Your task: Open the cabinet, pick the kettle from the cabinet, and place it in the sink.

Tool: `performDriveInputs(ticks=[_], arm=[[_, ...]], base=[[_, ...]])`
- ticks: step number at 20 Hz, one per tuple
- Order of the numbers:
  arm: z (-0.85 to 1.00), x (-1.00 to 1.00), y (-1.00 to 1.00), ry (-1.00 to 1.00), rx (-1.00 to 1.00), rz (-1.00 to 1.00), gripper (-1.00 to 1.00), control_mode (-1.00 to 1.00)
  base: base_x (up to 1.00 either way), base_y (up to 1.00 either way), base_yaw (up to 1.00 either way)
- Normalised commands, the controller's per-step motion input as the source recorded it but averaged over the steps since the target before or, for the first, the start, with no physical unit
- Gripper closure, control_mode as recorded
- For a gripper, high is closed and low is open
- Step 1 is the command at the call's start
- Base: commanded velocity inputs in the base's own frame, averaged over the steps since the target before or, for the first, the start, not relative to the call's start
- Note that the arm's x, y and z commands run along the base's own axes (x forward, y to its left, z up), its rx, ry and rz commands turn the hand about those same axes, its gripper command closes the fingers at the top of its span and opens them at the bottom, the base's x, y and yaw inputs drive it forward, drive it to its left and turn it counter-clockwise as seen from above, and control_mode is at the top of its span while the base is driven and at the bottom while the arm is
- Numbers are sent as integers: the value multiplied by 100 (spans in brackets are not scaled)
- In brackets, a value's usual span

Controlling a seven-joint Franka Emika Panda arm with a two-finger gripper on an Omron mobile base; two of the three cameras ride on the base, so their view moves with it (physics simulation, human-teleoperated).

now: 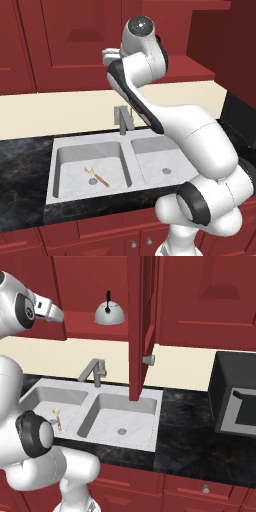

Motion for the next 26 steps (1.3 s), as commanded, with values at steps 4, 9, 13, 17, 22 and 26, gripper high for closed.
performDriveInputs(ticks=[4, 9, 13, 17, 22, 26], arm=[[-8, -19, 29, -14, 0, 1, 100, -100], [1, -19, 38, 0, 0, 0, 100, -100], [10, -20, 45, 9, 0, 0, 100, -100], [5, -22, 50, 5, -6, 0, 100, -100], [0, -26, 55, 0, -14, 0, 100, -100], [0, -24, 62, 0, -17, 0, 100, -100]], base=[[0, 0, 0], [0, 0, 0], [0, 0, 0], [0, 0, 0], [0, 0, 0], [0, 0, 0]])
